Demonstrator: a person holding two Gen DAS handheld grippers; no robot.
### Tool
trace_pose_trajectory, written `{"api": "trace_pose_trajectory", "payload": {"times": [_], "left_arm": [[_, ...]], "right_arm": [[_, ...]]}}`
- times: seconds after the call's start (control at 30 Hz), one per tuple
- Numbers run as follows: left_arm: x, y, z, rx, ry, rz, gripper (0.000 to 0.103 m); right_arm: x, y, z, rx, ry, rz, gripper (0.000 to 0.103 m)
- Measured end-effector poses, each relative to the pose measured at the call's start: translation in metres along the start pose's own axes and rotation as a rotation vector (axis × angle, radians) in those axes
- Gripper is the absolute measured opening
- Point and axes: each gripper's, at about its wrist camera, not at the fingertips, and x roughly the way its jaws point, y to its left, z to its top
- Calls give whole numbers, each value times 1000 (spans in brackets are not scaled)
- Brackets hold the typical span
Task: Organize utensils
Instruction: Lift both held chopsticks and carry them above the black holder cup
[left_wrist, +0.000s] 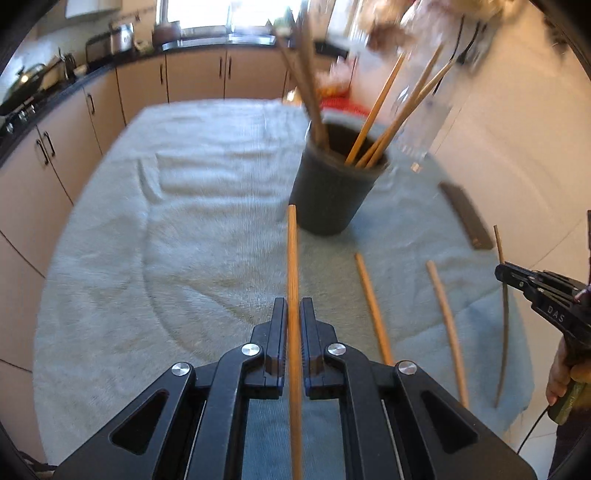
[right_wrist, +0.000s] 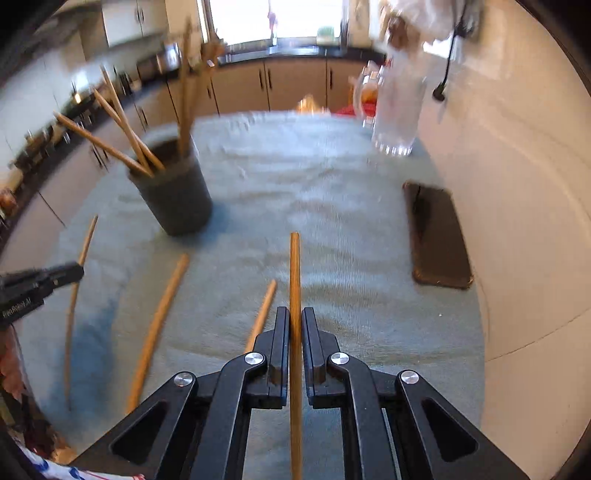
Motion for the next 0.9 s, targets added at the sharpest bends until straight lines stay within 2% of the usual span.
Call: {"api": "trace_pose_trajectory", "payload": {"times": [0.2,0.33,0.6,0.9], "left_arm": [[-65,-8,-16,12,-175,-33,6],[-90,-12,-29,35,-252,-23,6],[-123,-26,-50,109,-321,-42,6],[-142,-29,-39,96,-372,-101,6]], "right_arm": [[-53,1,-8,30,-149,39,7],[-68,10,-15,20,-194,48,7],[-90,24,-27,-4,-247,64,7],[-111,25,-21,7,-331,85,7]]}}
